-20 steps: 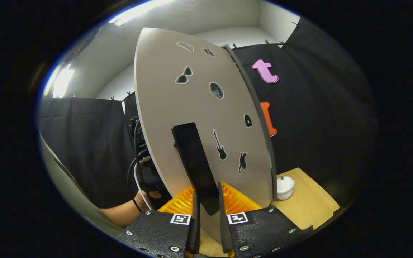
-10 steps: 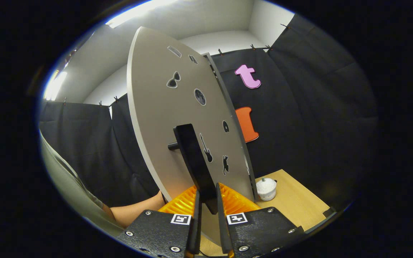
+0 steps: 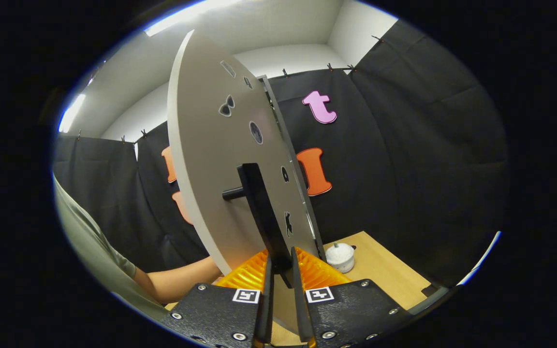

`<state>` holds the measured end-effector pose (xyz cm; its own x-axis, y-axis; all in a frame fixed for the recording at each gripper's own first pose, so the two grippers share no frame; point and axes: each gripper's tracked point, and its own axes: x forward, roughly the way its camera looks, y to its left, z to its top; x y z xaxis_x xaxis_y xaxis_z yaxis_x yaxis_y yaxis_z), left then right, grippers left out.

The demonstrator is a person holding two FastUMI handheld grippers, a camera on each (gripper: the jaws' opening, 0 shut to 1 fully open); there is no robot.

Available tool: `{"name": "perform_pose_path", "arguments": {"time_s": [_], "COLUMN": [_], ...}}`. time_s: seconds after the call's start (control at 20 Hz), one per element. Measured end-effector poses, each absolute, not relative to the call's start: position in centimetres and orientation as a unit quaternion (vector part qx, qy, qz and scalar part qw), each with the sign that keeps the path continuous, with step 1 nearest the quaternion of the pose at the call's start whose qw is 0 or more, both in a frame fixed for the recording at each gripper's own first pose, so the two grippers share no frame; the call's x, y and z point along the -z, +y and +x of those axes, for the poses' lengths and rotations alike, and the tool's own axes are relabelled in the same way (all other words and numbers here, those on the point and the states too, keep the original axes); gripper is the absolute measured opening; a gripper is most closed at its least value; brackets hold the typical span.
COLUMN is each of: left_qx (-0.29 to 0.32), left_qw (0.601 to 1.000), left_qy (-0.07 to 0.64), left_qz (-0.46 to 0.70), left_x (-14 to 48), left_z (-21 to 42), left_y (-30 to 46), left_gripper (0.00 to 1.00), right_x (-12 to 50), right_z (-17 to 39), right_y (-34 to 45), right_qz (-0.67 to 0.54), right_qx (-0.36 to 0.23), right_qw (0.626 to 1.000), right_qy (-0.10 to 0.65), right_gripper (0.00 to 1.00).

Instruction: Open the cabinet door with the right hand, grasp the bottle in the cabinet with the left hand and place it on the coaster, then close the cabinet door with the right hand.

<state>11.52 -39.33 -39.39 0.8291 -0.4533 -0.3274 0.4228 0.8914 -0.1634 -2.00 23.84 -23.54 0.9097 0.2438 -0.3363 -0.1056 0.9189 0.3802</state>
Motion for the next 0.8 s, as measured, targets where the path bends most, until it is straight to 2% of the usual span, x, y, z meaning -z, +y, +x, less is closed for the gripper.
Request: {"name": "perform_pose_path", "arguments": {"time_s": [0.05, 0.1, 0.35, 0.75, 0.8], "left_qx": [0.231, 0.231, 0.246, 0.248, 0.247], "left_qw": [0.955, 0.955, 0.954, 0.959, 0.960], "left_qy": [0.182, 0.184, 0.172, 0.135, 0.132], "left_qz": [-0.039, -0.033, -0.024, -0.010, -0.011], "left_x": [39.3, 39.3, 37.7, 34.0, 33.7], "left_z": [11.2, 11.1, 10.0, 5.2, 4.4], "left_y": [-39.2, -39.3, -39.2, -35.4, -34.8], "left_gripper": [0.89, 0.87, 0.83, 0.85, 0.81], "right_x": [23.6, 23.6, 23.6, 24.2, 24.3], "right_z": [-2.0, -2.1, -2.0, -2.2, -2.4], "right_y": [23.6, 23.3, 21.7, 18.2, 17.4], "right_qz": [0.180, 0.180, 0.165, 0.087, 0.073], "right_qx": [-0.087, -0.083, -0.066, -0.048, -0.044], "right_qw": [0.961, 0.962, 0.967, 0.977, 0.978], "right_qy": [0.190, 0.189, 0.182, 0.187, 0.188], "right_gripper": [0.20, 0.20, 0.18, 0.15, 0.16]}}
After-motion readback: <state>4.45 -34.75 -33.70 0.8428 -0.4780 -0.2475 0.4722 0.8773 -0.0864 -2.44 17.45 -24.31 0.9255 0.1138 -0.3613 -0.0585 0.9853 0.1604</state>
